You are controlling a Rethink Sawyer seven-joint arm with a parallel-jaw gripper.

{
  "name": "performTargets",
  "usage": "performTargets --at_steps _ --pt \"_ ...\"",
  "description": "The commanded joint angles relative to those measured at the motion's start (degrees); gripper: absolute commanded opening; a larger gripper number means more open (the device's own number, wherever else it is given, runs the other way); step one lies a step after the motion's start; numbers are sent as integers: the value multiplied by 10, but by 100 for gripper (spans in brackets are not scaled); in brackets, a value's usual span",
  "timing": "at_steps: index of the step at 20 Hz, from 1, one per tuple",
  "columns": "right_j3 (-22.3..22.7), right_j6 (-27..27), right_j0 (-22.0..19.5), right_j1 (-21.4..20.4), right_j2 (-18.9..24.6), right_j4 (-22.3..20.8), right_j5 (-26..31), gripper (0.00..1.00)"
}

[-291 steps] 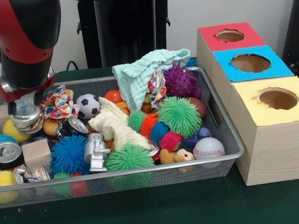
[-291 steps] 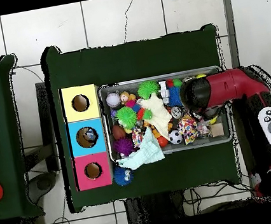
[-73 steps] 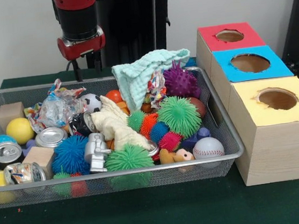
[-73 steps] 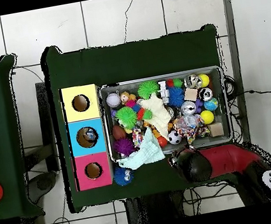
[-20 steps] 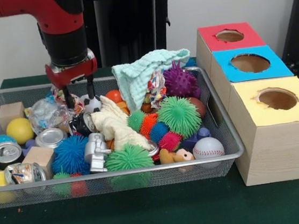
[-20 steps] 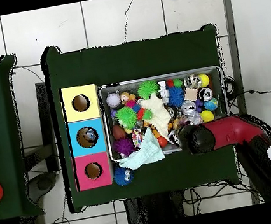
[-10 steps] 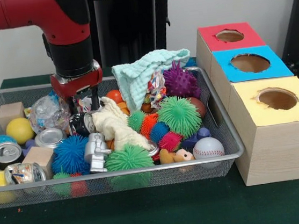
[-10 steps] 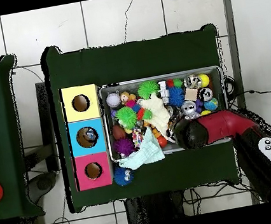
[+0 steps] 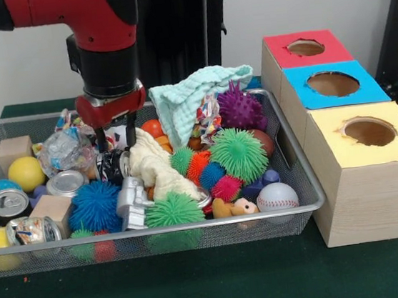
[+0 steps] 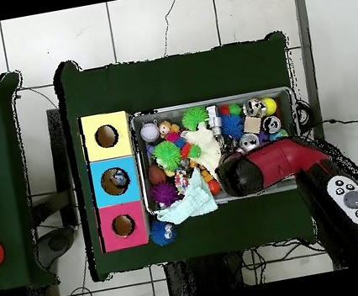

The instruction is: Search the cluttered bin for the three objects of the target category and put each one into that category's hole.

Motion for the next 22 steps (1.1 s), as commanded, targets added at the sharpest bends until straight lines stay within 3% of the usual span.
performTargets --at_steps 1,5,11,16,22 --pt "-19 -89 2 -53 7 17 96 100" --pt "-8 -101 -5 -67 13 45 137 100" --pt "-7 -105 -15 -53 24 54 146 100" --pt "-24 -119 -29 -27 29 12 95 100" --pt "-40 -95 -36 34 13 -18 58 100"
